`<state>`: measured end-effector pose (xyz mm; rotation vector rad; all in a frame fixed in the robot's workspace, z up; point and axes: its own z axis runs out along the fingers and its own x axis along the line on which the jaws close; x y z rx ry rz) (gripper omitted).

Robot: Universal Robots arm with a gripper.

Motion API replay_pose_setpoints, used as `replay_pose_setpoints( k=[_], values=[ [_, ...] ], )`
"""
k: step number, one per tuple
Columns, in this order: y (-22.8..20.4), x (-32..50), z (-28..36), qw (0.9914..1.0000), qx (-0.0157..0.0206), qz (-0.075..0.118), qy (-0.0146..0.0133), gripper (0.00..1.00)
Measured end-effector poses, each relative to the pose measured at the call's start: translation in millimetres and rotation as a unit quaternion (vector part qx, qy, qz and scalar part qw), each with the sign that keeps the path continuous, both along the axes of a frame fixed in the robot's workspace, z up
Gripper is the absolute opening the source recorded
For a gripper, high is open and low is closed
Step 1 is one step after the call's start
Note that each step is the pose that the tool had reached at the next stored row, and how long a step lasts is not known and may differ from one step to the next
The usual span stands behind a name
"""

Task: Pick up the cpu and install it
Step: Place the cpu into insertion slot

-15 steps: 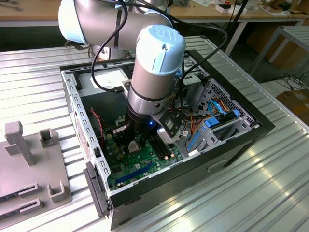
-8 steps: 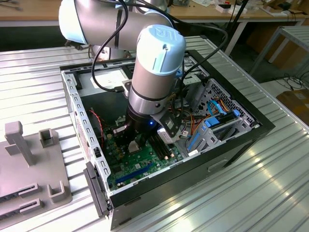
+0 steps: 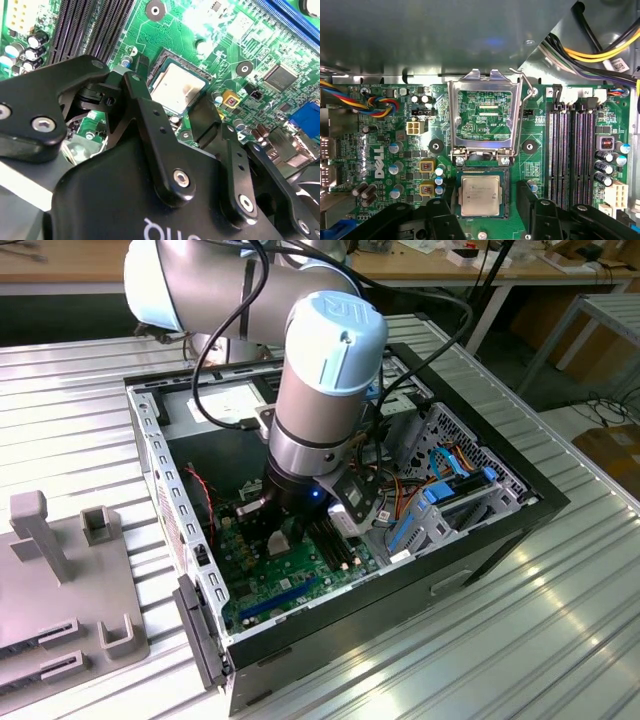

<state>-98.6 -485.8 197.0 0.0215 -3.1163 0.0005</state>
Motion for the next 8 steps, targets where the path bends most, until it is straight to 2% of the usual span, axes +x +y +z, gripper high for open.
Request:
replay_pose_setpoints(
  k=[8],
  values=[
    [0.0, 1.2, 0.0, 1.0, 0.0, 0.0, 0.0, 0.59]
  ],
)
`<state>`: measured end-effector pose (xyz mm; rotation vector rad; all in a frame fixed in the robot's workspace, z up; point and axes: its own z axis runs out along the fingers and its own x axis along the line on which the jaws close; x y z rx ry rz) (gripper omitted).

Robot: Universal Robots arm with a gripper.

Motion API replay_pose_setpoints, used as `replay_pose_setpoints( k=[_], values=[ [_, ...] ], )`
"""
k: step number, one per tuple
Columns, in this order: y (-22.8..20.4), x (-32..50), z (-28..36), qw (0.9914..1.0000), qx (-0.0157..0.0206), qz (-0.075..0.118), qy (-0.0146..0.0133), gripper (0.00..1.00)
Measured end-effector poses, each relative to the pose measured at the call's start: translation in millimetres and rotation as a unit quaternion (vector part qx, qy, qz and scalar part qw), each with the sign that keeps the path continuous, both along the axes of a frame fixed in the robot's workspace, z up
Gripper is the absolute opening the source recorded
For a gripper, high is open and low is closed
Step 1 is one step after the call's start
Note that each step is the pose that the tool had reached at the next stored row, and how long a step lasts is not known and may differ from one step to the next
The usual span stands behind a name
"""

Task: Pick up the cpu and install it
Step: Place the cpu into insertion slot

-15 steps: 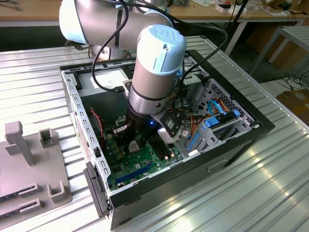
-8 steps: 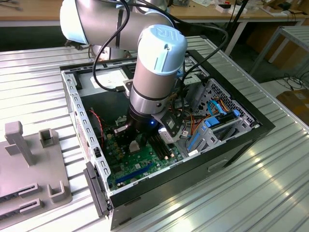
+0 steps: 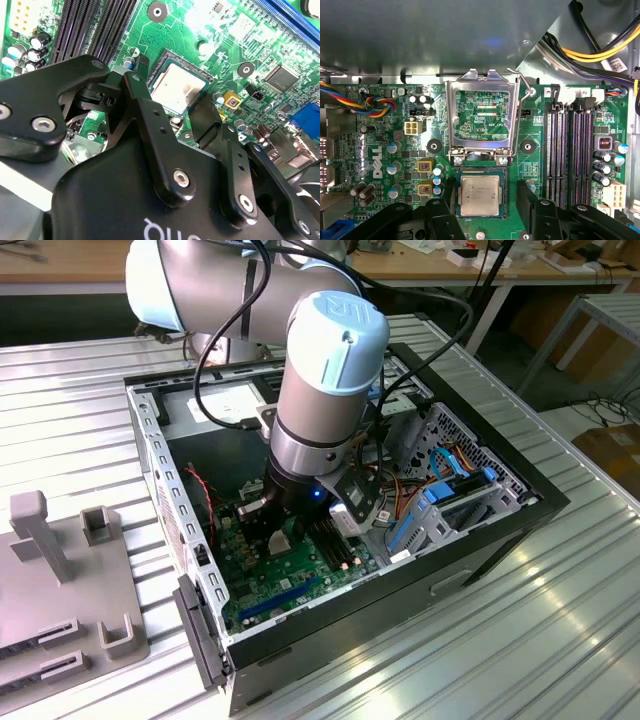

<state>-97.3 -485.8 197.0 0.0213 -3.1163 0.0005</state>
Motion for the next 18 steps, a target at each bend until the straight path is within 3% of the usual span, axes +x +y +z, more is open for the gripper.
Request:
replay_pose_setpoints(
  k=[12, 18],
  values=[
    [0.0, 2.0, 0.1, 1.0, 0.0, 0.0, 0.0, 0.59],
    [0.1, 2.1, 4.6, 1.0, 0.0001, 0.0, -0.0001, 0.59]
  ],
)
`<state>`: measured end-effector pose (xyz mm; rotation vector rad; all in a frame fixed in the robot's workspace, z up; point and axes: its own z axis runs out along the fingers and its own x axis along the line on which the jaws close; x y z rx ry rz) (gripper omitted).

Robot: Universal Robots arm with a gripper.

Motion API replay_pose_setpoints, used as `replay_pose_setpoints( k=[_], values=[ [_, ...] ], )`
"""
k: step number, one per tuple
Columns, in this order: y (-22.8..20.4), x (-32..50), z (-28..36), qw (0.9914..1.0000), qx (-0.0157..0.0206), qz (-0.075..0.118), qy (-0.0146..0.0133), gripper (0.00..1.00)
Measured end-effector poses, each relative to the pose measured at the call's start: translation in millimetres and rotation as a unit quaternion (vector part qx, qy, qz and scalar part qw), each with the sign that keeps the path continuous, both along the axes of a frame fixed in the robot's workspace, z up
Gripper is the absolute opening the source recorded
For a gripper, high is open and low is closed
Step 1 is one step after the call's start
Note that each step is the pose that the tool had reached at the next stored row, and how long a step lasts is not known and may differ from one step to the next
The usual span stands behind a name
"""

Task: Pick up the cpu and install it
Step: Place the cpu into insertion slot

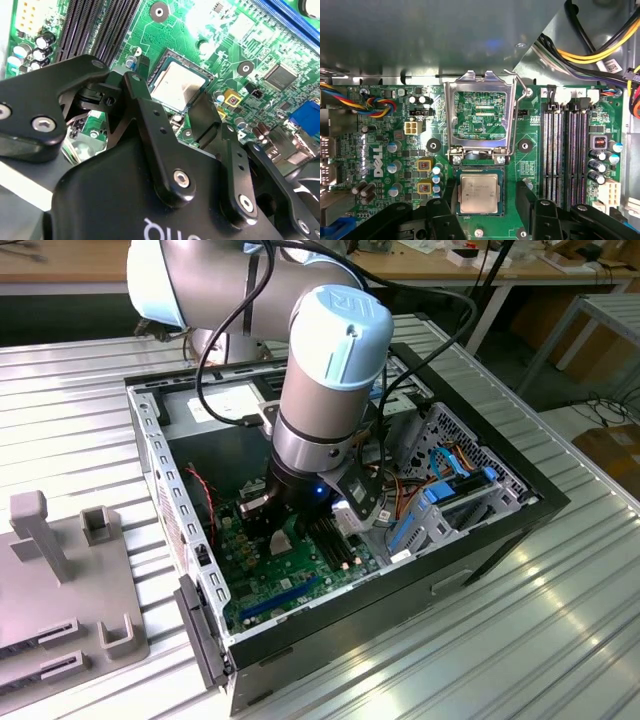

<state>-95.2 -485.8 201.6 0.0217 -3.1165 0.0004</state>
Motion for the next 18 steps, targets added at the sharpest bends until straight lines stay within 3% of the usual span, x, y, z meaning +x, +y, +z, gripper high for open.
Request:
replay_pose_setpoints(
  k=[6, 14, 18],
  values=[
    [-0.1, -0.2, 3.1, 1.0, -0.0001, 0.0, 0.0001, 0.59],
    [0.0, -0.7, 16.7, 1.0, -0.0001, 0.0, -0.0015, 0.59],
    [0.0, -0.8, 16.8, 1.0, 0.0002, 0.0, -0.0016, 0.59]
  ],
)
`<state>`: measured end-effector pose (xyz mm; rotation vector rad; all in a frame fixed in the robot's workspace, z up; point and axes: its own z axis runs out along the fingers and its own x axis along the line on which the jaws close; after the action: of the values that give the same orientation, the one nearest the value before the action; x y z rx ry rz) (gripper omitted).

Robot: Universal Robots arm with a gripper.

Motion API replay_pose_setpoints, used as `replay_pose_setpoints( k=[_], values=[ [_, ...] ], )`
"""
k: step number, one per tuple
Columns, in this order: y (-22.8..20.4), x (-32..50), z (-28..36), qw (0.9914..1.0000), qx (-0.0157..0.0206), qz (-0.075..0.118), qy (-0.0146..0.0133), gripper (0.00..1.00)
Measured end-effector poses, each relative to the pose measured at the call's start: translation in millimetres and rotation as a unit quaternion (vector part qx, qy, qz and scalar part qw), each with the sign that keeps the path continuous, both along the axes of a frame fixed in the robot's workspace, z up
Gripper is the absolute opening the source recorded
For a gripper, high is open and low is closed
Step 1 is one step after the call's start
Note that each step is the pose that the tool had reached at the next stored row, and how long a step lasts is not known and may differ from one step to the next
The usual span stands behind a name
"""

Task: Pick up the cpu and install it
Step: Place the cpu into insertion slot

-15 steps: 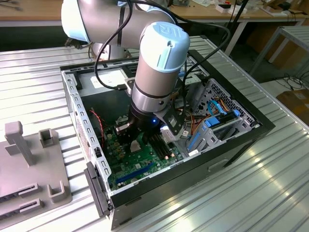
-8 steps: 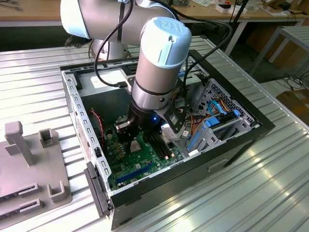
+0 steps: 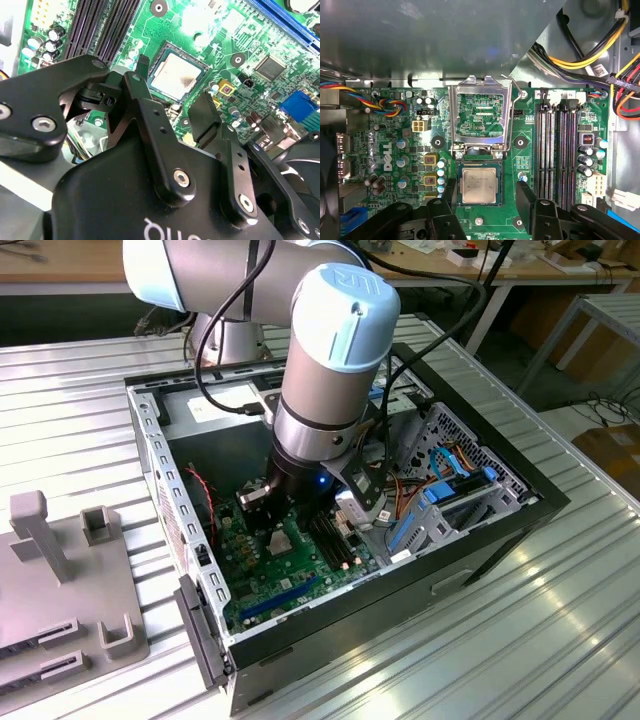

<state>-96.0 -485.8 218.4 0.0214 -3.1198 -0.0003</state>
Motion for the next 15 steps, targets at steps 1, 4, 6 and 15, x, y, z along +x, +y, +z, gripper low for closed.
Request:
replay_pose_setpoints(
  k=[1, 4, 6, 15],
  values=[
    [0.0, 0.0, 0.0, 1.0, 0.0, 0.0, 0.0, 0.59],
    [0.0, 0.0, 0.0, 1.0, 0.0001, 0.0, 0.0, 0.51],
    [0.0, 0.0, 0.1, 1.0, 0.0002, 0.0, 0.0, 0.45],
    [0.0, 0.0, 0.0, 1.0, 0.0007, 0.0, 0.0, 0.11]
  ],
)
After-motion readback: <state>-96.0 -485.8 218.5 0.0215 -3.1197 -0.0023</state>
